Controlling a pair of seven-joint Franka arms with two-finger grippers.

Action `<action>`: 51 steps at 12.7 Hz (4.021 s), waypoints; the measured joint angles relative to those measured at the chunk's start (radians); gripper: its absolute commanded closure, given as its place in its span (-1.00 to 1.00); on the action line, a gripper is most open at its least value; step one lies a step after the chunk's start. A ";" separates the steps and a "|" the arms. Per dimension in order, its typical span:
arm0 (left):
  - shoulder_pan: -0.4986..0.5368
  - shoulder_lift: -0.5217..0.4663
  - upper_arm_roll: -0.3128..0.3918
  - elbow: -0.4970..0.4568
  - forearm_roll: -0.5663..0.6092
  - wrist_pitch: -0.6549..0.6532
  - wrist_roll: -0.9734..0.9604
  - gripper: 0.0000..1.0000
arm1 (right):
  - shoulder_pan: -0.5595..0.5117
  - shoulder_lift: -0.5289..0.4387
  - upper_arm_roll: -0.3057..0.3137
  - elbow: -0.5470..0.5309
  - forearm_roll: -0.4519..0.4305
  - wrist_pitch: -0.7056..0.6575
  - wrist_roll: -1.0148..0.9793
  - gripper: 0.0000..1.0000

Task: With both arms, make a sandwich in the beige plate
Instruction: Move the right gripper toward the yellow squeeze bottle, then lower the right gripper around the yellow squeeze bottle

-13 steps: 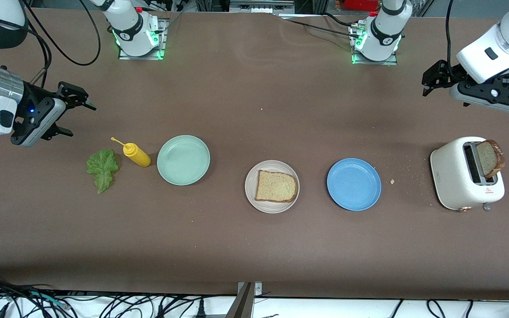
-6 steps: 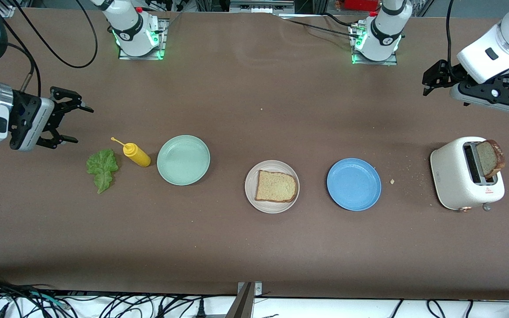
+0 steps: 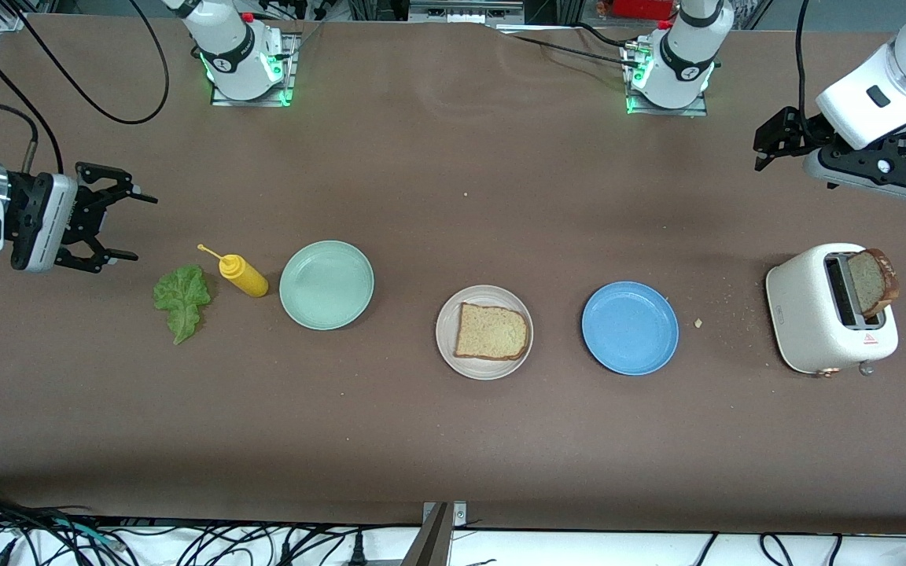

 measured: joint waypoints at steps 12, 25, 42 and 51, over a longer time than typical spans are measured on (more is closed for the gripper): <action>0.005 0.000 0.003 0.000 0.000 -0.002 0.000 -1.00 | -0.169 0.229 -0.003 -0.036 0.152 -0.033 -0.579 -1.00; 0.007 0.000 0.002 0.000 0.000 -0.018 0.000 -1.00 | -0.215 0.401 -0.003 -0.044 0.214 -0.031 -0.951 -1.00; 0.036 0.000 0.004 0.000 0.000 -0.020 0.008 -1.00 | -0.172 0.577 0.021 -0.044 0.446 0.003 -1.131 -1.00; 0.045 0.000 0.004 0.000 0.000 -0.021 0.013 -1.00 | -0.113 0.613 0.026 -0.044 0.535 0.031 -1.141 -0.93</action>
